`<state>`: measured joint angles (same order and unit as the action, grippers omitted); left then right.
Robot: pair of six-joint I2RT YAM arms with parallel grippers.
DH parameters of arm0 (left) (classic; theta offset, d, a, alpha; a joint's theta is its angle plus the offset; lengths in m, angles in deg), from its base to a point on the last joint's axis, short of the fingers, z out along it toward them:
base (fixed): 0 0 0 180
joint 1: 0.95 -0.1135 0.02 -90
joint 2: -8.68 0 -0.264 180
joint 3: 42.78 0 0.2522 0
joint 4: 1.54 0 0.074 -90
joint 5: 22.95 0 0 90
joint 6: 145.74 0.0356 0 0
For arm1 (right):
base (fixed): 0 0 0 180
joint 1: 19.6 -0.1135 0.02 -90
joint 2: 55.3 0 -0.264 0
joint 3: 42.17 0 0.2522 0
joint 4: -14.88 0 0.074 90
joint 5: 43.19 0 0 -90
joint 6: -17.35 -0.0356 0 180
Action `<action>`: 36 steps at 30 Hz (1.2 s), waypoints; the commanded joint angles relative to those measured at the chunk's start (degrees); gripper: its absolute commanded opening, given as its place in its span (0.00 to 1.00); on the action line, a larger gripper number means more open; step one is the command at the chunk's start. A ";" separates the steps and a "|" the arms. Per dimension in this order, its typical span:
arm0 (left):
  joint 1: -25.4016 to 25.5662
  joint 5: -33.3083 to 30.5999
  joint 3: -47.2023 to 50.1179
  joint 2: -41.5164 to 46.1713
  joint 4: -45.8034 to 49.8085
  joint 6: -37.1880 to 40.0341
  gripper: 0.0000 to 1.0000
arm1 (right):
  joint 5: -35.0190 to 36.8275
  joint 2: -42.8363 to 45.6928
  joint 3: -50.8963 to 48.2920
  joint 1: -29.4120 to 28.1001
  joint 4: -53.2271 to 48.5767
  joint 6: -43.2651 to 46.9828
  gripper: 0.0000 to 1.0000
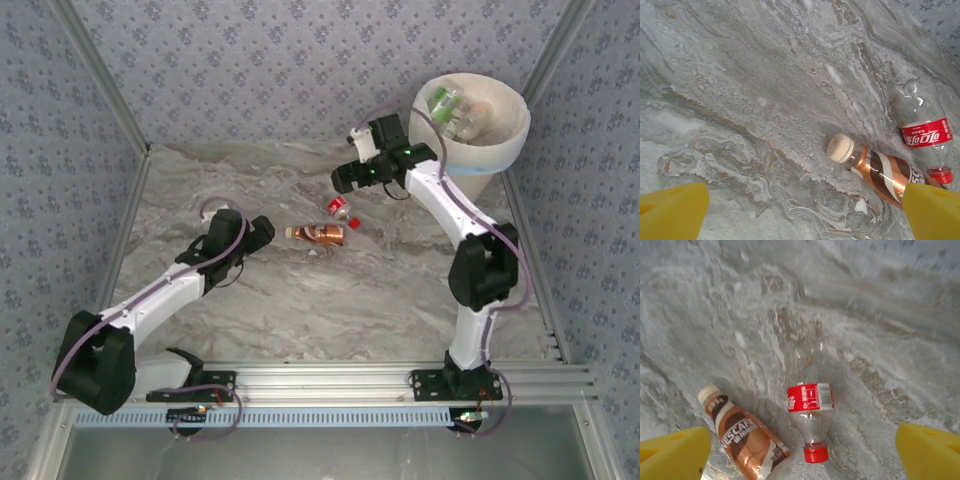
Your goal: Put the plastic bottles in the bin
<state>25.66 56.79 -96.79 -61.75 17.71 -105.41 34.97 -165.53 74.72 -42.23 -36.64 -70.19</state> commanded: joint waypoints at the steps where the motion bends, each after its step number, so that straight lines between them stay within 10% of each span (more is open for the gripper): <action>1: -0.33 -2.46 1.35 1.87 1.51 -1.06 0.99 | -1.09 -4.72 5.74 -0.92 -5.87 -0.40 0.98; 25: -0.69 -1.96 1.09 0.59 1.27 -0.79 0.99 | 8.25 -30.68 22.81 -3.34 -11.19 -6.06 0.79; 36: -0.68 0.43 -0.44 -1.32 0.97 -0.16 0.99 | 12.80 -23.33 13.83 -2.77 -4.74 -7.65 0.59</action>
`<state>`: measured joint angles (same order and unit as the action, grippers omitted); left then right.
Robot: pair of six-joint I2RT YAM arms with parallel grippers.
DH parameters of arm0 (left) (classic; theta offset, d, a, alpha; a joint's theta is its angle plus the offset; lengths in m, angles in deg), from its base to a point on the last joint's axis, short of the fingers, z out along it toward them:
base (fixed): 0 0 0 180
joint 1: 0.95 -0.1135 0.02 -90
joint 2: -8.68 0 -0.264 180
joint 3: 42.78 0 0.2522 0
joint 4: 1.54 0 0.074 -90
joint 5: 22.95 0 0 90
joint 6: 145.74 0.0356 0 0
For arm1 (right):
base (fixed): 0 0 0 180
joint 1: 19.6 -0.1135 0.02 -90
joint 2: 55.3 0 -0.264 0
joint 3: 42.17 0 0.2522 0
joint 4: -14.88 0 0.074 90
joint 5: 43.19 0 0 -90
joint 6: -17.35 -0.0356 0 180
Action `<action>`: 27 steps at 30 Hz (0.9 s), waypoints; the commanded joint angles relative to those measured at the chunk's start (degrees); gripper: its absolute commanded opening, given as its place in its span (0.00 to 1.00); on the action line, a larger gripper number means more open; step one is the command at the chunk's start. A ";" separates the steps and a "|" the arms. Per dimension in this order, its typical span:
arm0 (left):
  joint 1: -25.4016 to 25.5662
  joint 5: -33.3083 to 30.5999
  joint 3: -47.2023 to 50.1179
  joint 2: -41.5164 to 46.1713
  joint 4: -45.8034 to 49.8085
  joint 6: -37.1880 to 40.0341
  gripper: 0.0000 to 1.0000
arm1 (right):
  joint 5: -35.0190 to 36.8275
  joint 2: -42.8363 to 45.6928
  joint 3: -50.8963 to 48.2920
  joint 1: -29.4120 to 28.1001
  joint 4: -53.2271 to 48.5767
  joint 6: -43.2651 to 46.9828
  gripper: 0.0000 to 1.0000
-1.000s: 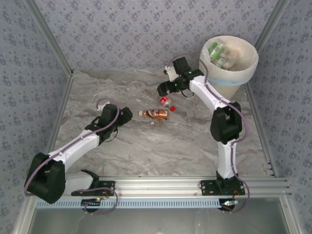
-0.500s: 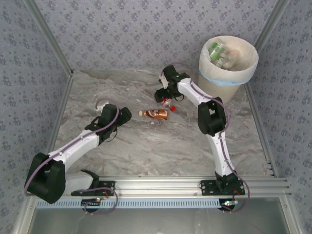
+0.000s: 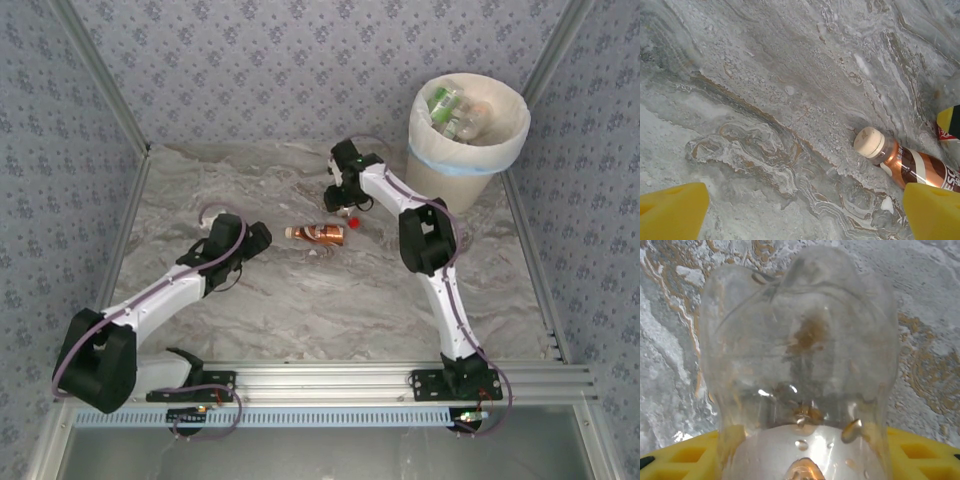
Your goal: Put the plastic bottles in the bin
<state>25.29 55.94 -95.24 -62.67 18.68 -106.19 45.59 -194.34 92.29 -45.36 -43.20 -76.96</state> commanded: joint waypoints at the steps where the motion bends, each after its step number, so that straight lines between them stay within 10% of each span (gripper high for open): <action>1: -0.31 1.42 -1.98 -0.61 -0.17 0.64 1.00 | 2.53 7.88 -6.50 0.52 3.65 -1.29 0.59; 13: -0.33 6.26 -3.42 -4.72 -3.23 -0.38 0.99 | 3.70 36.94 -35.66 0.63 23.69 -3.54 0.57; 27: -0.18 7.68 -3.31 -6.16 -3.72 -1.43 0.99 | 2.12 52.86 -36.20 5.76 27.82 -5.64 0.57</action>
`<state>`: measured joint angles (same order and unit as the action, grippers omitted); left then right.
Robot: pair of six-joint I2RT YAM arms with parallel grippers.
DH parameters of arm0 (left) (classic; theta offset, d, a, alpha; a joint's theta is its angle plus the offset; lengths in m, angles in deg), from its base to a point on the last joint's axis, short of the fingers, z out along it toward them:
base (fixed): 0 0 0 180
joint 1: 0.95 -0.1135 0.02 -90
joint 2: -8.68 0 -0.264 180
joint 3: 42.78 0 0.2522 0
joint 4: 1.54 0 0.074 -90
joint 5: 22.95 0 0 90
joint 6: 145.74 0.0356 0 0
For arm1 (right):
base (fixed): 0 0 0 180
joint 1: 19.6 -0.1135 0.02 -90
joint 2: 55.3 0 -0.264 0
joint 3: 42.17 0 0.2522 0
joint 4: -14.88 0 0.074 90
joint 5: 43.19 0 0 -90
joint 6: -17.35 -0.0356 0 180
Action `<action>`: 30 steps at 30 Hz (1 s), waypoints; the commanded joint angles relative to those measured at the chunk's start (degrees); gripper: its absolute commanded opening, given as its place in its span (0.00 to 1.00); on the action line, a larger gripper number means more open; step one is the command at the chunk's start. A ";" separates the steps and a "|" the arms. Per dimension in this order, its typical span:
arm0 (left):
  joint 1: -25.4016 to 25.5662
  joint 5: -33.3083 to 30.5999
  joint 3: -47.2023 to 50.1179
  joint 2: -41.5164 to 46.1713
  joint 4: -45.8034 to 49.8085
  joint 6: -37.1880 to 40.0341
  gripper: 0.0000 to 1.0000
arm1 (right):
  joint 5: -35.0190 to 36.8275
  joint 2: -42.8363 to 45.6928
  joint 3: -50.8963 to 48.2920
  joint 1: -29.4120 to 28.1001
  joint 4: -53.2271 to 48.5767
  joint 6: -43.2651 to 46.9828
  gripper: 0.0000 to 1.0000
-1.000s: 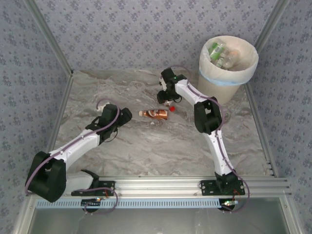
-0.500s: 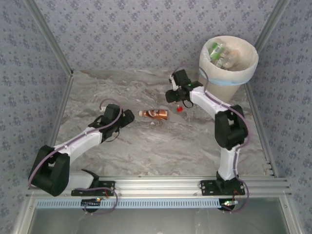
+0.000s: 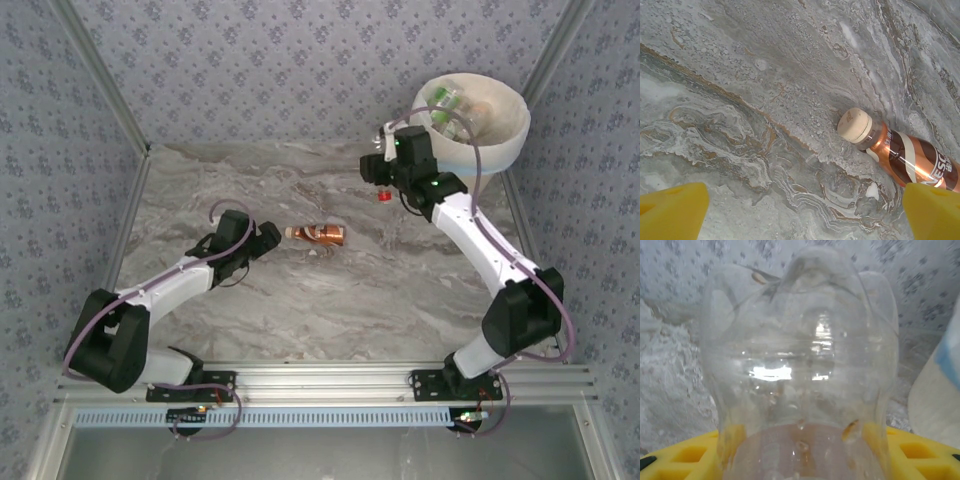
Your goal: Put the plastic bottles in the bin
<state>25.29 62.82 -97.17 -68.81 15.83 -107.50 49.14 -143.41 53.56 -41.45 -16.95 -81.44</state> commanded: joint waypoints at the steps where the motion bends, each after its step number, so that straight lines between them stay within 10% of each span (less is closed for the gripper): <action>1: -0.21 1.07 -1.39 0.04 -1.10 0.14 0.99 | -1.82 2.05 3.87 2.87 1.02 -0.77 0.58; 15: -0.20 1.50 -1.13 -0.23 -1.24 0.74 0.99 | 4.77 -11.18 27.36 19.54 -3.24 4.18 0.59; 30: -0.27 1.04 -1.56 0.40 -0.01 0.97 0.99 | 26.87 -28.28 42.79 23.02 3.07 28.63 0.65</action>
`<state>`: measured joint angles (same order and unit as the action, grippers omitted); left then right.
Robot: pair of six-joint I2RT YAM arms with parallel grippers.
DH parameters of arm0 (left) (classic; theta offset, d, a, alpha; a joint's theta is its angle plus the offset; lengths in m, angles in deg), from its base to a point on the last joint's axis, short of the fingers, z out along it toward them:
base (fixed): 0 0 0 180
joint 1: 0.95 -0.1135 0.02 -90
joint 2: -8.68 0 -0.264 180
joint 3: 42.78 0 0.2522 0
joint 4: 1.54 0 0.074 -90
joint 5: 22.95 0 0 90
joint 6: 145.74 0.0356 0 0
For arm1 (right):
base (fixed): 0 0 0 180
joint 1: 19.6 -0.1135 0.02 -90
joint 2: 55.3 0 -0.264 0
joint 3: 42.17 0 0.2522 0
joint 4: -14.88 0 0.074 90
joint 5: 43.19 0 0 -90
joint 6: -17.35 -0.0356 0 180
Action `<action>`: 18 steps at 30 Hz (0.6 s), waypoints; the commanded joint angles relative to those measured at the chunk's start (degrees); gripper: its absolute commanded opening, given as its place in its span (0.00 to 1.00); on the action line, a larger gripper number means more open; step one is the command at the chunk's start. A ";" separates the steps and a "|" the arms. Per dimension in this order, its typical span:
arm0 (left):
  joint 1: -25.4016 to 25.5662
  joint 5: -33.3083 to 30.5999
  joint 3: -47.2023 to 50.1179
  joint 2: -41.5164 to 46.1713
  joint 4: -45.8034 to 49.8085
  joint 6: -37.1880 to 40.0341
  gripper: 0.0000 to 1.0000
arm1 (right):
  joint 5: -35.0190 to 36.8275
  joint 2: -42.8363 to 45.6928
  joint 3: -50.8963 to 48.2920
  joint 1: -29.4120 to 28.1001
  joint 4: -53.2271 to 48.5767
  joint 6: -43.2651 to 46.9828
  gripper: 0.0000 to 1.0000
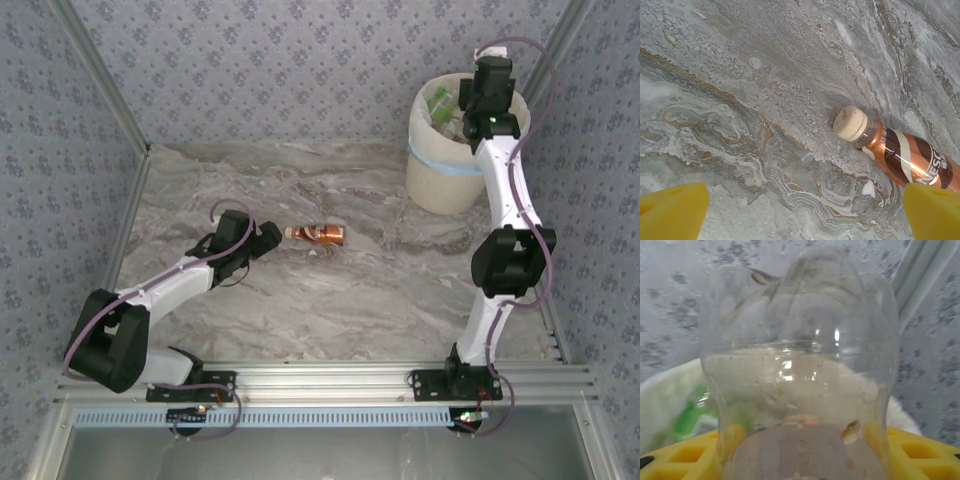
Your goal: Put the plastic bottles in the bin
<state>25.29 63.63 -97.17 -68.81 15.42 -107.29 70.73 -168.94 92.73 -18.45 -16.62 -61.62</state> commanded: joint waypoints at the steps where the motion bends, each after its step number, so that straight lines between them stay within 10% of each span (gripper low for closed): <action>1: -0.27 0.26 -1.56 0.48 0.40 0.58 0.99 | 6.14 -4.25 5.10 -0.25 2.63 10.77 0.67; 7: -0.22 -0.13 -1.23 1.14 0.60 0.24 0.99 | 14.89 -11.30 13.77 -1.25 -0.20 14.21 0.92; 18: 0.16 4.04 -3.47 -0.82 -0.02 -2.07 0.99 | 0.95 -0.82 9.63 -3.07 -11.49 3.45 0.99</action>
<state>25.29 65.18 -98.13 -68.83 15.48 -107.94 76.26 -176.48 103.48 -20.68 -24.49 -54.08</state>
